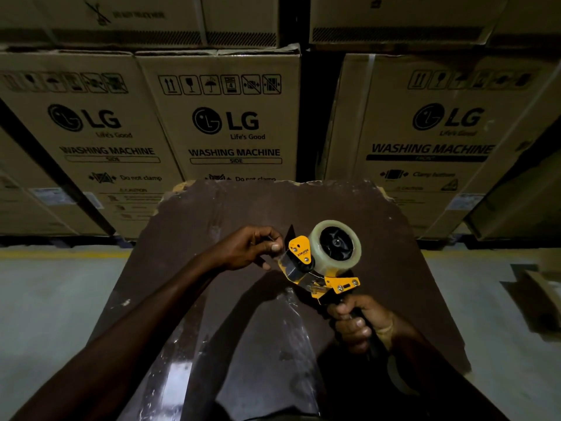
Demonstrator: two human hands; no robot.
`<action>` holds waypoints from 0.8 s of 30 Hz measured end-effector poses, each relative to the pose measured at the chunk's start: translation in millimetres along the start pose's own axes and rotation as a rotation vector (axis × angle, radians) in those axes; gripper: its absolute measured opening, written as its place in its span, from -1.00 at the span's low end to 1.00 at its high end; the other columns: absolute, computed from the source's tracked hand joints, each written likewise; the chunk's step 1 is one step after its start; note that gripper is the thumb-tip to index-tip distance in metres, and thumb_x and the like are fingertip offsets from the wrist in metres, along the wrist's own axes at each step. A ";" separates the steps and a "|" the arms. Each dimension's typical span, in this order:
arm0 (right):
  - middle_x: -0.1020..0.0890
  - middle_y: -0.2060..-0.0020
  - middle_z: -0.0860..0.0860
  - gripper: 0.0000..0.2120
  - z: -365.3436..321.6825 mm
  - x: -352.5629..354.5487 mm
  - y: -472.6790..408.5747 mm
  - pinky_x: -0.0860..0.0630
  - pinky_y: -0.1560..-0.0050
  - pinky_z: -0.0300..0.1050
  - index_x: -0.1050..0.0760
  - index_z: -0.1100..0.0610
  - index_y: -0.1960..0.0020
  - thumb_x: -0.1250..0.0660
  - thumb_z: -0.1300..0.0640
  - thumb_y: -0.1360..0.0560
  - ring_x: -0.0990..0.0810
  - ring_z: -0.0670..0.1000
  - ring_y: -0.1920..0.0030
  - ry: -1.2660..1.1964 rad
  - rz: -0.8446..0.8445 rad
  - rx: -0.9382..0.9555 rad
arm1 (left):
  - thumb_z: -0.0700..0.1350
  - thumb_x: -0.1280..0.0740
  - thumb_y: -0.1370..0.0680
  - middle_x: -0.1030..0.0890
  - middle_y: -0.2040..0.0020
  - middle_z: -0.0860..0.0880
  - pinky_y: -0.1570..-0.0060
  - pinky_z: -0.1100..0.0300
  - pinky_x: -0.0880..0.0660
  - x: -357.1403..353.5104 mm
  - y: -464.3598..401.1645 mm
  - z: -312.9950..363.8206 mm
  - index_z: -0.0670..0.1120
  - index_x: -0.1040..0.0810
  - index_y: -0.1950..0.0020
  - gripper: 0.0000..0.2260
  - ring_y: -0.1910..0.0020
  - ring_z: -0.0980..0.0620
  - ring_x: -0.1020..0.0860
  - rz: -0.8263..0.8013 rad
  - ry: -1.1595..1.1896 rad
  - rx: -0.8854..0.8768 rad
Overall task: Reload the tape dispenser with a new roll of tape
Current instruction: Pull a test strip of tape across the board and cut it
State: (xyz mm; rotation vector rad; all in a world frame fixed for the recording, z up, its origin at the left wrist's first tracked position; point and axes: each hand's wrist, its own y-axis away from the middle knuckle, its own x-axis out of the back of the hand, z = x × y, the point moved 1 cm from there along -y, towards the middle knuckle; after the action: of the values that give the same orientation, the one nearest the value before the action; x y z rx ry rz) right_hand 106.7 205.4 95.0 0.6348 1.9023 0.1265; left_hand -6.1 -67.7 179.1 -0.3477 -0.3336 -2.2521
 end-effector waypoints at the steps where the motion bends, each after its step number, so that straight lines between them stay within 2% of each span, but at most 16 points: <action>1: -0.49 0.50 -0.09 -0.91 0.3 0.4 0.3 -0.46 0.37 -0.28 -0.47 0.03 0.23 -0.34 0.12 -0.43 -0.45 -0.14 0.54 -0.003 -0.008 0.000 | -0.18 -0.26 -0.63 -0.61 0.00 -0.15 0.12 0.02 -0.66 0.1 0.2 0.2 -0.24 -0.55 -0.09 -0.85 0.03 0.00 -0.64 -0.006 -0.001 0.003; 5: -0.48 0.52 -0.08 -0.88 2.6 5.4 0.2 -0.43 0.37 -0.29 -0.45 0.06 0.26 -0.33 0.13 -0.44 -0.44 -0.13 0.55 -0.006 0.019 -0.003 | -0.22 -0.25 -0.63 -0.64 0.03 -0.08 0.18 0.11 -0.65 -0.7 0.7 0.7 -0.25 -0.54 -0.10 -0.86 0.06 0.07 -0.66 -0.020 0.054 0.024; 10: -0.48 0.52 -0.07 -0.87 2.3 8.3 1.5 -0.39 0.39 -0.30 -0.44 0.08 0.27 -0.34 0.14 -0.44 -0.44 -0.13 0.56 -0.028 0.019 -0.014 | -0.21 -0.24 -0.64 -0.68 0.10 -0.01 0.19 0.11 -0.65 -2.4 0.7 -1.9 -0.30 -0.51 -0.12 -0.83 0.06 0.06 -0.67 -0.019 0.126 0.065; 12: -0.48 0.51 -0.08 -0.87 0.8 7.7 3.3 -0.40 0.39 -0.30 -0.44 0.08 0.26 -0.33 0.14 -0.45 -0.44 -0.13 0.55 -0.025 0.018 -0.009 | -0.21 -0.24 -0.64 -0.68 0.10 -0.03 0.19 0.12 -0.64 -3.6 0.4 -0.5 -0.27 -0.52 -0.11 -0.85 0.07 0.06 -0.67 -0.010 0.126 0.059; 14: -0.48 0.51 -0.08 -0.87 -0.6 6.8 4.4 -0.39 0.39 -0.30 -0.45 0.08 0.26 -0.34 0.13 -0.45 -0.44 -0.14 0.55 -0.013 0.025 -0.003 | -0.22 -0.26 -0.63 -0.66 0.05 -0.13 0.21 0.12 -0.65 -5.7 -0.5 1.3 -0.25 -0.54 -0.10 -0.87 0.08 0.04 -0.67 0.030 0.121 0.049; 16: -0.48 0.52 -0.08 -0.88 -1.5 6.4 4.1 -0.38 0.39 -0.31 -0.46 0.08 0.26 -0.34 0.13 -0.44 -0.43 -0.14 0.56 -0.017 0.026 0.011 | -0.22 -0.27 -0.62 -0.65 0.03 -0.22 0.21 0.11 -0.66 -10.4 -1.5 2.0 -0.24 -0.56 -0.09 -0.87 0.09 -0.01 -0.66 0.112 0.086 0.018; 17: -0.48 0.52 -0.08 -0.89 -2.0 5.7 3.3 -0.38 0.39 -0.31 -0.46 0.08 0.26 -0.33 0.13 -0.44 -0.44 -0.14 0.56 -0.020 0.020 0.022 | -0.21 -0.28 -0.61 -0.65 0.05 -0.19 0.20 0.09 -0.66 -14.4 -1.9 1.4 -0.20 -0.57 -0.08 -0.88 0.09 -0.02 -0.66 0.165 0.040 -0.013; 21: -0.46 0.54 -0.06 -0.87 -6.0 -0.1 -0.2 -0.41 0.40 -0.29 -0.45 0.09 0.26 -0.37 0.16 -0.42 -0.44 -0.10 0.57 -0.074 0.032 0.041 | -0.06 -0.30 -0.60 -0.63 0.10 0.12 0.20 0.16 -0.63 -34.6 -1.9 -8.3 0.00 -0.59 -0.06 -0.90 0.16 0.19 -0.62 0.463 -0.298 -0.194; 24: -0.45 0.55 -0.05 -0.85 -7.4 -2.6 -3.6 -0.42 0.41 -0.28 -0.44 0.09 0.28 -0.39 0.17 -0.40 -0.42 -0.09 0.58 -0.104 0.046 0.048 | 0.00 -0.28 -0.56 -0.60 0.09 0.04 0.28 0.12 -0.59 -44.9 -2.4 -13.1 -0.04 -0.59 -0.02 -0.84 0.17 0.10 -0.56 0.669 -0.567 -0.309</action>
State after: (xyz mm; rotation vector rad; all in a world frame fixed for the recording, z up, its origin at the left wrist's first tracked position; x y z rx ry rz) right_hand 99.6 202.5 98.9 0.7047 1.7960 0.0755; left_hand 18.6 -39.6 150.7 -1.0936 -0.1207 -1.5077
